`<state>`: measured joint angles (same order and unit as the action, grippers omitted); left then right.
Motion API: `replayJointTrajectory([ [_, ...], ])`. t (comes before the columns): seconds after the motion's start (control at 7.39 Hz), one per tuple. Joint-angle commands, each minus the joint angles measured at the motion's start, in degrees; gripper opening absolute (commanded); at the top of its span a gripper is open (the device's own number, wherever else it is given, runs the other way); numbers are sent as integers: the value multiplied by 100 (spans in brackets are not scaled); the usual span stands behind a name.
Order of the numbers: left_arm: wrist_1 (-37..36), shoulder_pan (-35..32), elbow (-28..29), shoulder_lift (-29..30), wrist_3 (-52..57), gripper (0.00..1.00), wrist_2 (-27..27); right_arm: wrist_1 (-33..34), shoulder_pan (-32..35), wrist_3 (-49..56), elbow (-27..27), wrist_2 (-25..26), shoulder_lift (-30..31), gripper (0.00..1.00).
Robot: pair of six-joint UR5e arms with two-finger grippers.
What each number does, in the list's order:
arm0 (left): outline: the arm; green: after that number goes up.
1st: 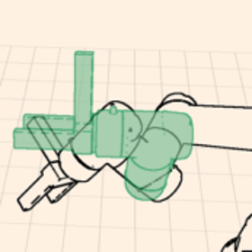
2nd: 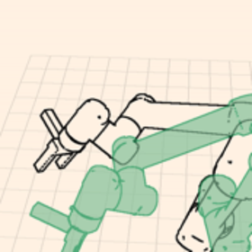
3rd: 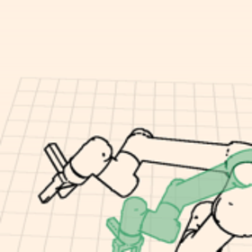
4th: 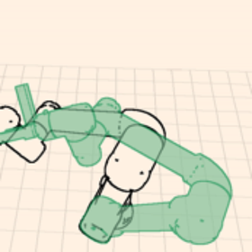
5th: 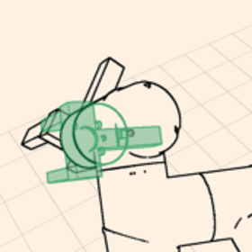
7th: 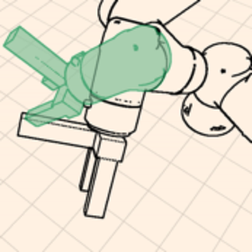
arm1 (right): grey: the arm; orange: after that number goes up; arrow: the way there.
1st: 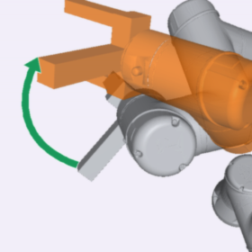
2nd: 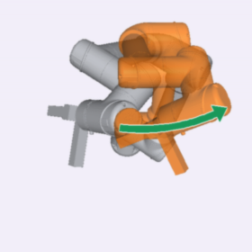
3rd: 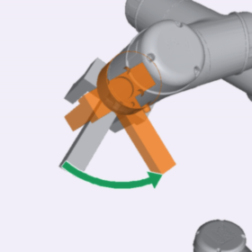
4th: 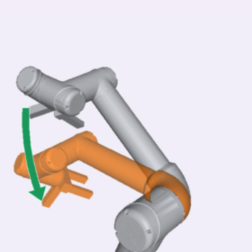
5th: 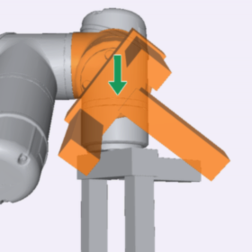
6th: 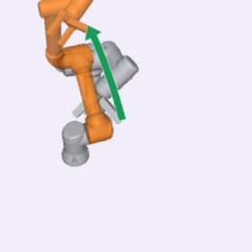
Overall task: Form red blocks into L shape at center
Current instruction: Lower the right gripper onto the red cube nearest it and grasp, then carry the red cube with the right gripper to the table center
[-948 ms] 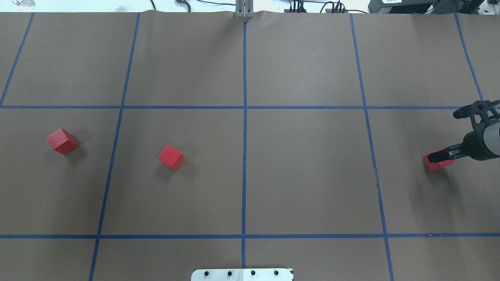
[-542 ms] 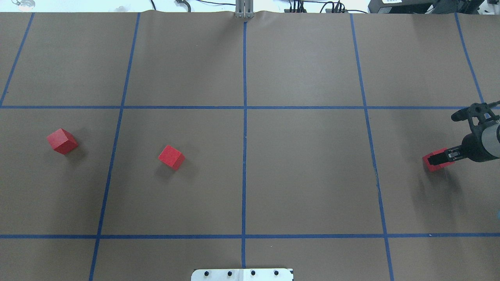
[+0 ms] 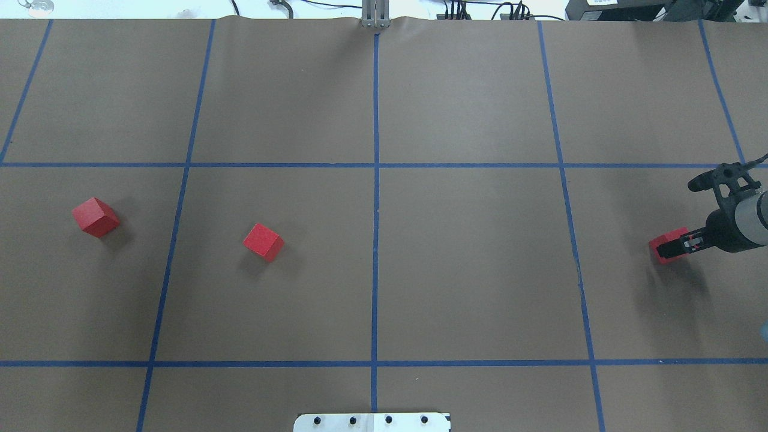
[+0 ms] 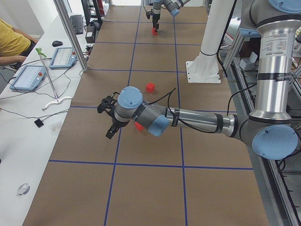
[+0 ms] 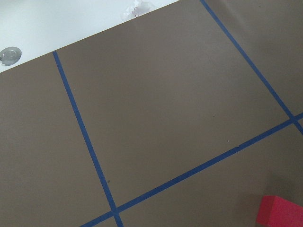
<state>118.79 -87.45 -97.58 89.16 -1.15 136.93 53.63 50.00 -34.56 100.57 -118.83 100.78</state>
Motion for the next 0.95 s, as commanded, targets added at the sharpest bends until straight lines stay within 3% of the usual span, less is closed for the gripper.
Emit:
replayJointTrajectory([
  [0.0,13,0,2,-4,1,100,0,7,-34,-7,-3,0,-6,36],
  [0.14,13,0,2,-4,1,100,0,7,-34,-7,84,-26,-67,0],
  [0.68,4,0,2,-13,-26,100,0,278,-17,-312,111,-17,-1101,0],
  [0.81,4,0,10,-13,-26,100,-9,984,-34,-715,181,-18,-1661,0],
])
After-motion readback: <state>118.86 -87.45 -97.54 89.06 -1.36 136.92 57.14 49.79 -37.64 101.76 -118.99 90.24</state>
